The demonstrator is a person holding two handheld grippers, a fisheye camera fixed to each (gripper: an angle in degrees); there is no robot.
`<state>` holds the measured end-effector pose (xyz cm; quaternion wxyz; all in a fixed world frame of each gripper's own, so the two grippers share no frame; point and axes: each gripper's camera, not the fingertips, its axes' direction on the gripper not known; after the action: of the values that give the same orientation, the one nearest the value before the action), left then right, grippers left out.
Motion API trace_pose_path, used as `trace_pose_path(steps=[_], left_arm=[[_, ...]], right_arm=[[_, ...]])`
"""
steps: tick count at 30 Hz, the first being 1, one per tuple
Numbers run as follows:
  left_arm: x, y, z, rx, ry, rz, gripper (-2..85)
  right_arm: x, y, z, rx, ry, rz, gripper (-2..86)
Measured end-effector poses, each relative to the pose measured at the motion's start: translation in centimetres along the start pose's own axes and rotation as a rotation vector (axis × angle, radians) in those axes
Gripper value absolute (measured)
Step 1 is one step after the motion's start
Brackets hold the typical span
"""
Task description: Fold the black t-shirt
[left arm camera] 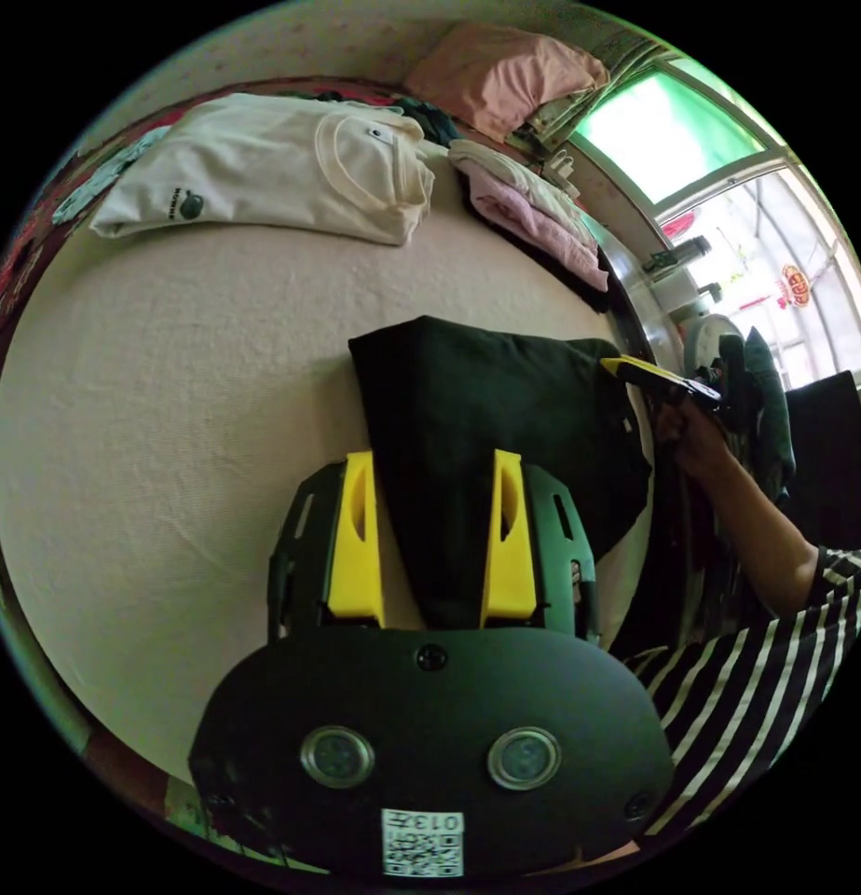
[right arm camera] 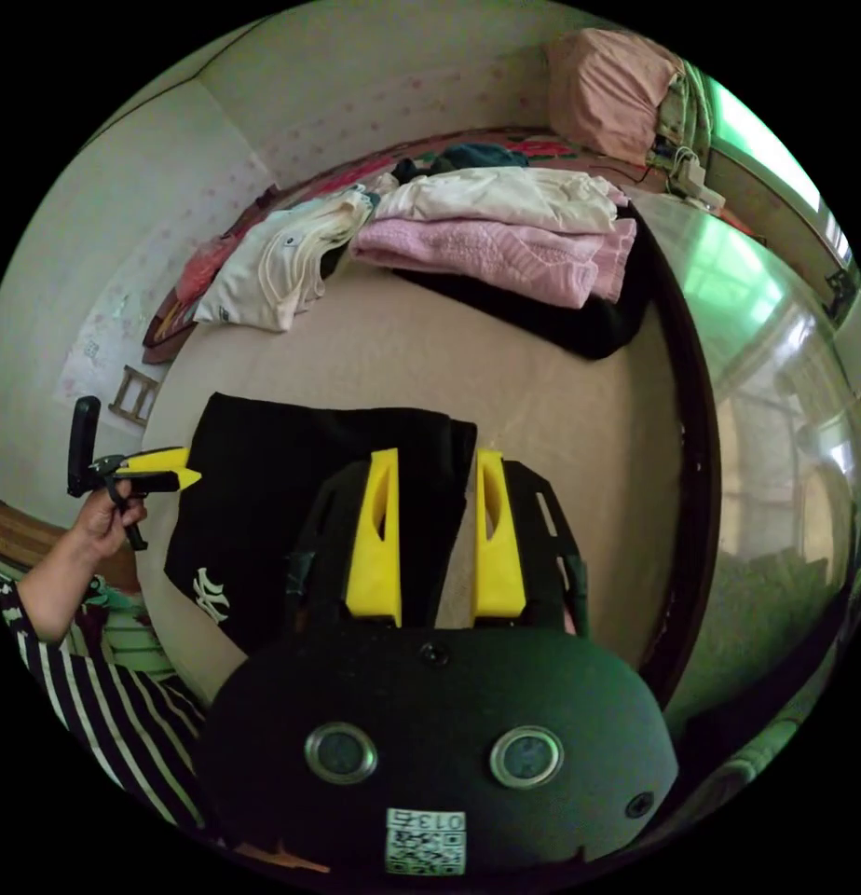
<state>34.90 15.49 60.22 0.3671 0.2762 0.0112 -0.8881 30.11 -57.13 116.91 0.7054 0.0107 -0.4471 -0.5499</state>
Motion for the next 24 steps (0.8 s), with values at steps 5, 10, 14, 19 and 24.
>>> trace_pose_path(steps=[5, 10, 14, 19, 24], left_arm=[[-0.7, -0.2, -0.2, 0.003, -0.019, -0.035, 14.0], [0.6, 0.4, -0.8, 0.026, -0.152, 0.032, 11.9], [-0.5, 0.7, -0.4, 0.032, -0.104, -0.030, 13.0], [-1.0, 0.6, -1.2, 0.031, -0.085, -0.029, 6.0], [0.8, 1.8, -3.0, 0.091, -0.168, 0.031, 4.6]], right_arm=[[0.1, 0.1, -0.1, -0.003, -0.011, -0.053, 9.2], [0.5, 0.6, -0.9, 0.029, 0.025, -0.080, 9.2], [1.1, 0.7, -2.0, 0.047, -0.004, -0.060, 8.4], [1.0, 0.5, -3.7, 0.035, -0.050, -0.064, 4.7], [-2.1, 1.2, -5.7, 0.061, 0.140, -0.212, 4.7]])
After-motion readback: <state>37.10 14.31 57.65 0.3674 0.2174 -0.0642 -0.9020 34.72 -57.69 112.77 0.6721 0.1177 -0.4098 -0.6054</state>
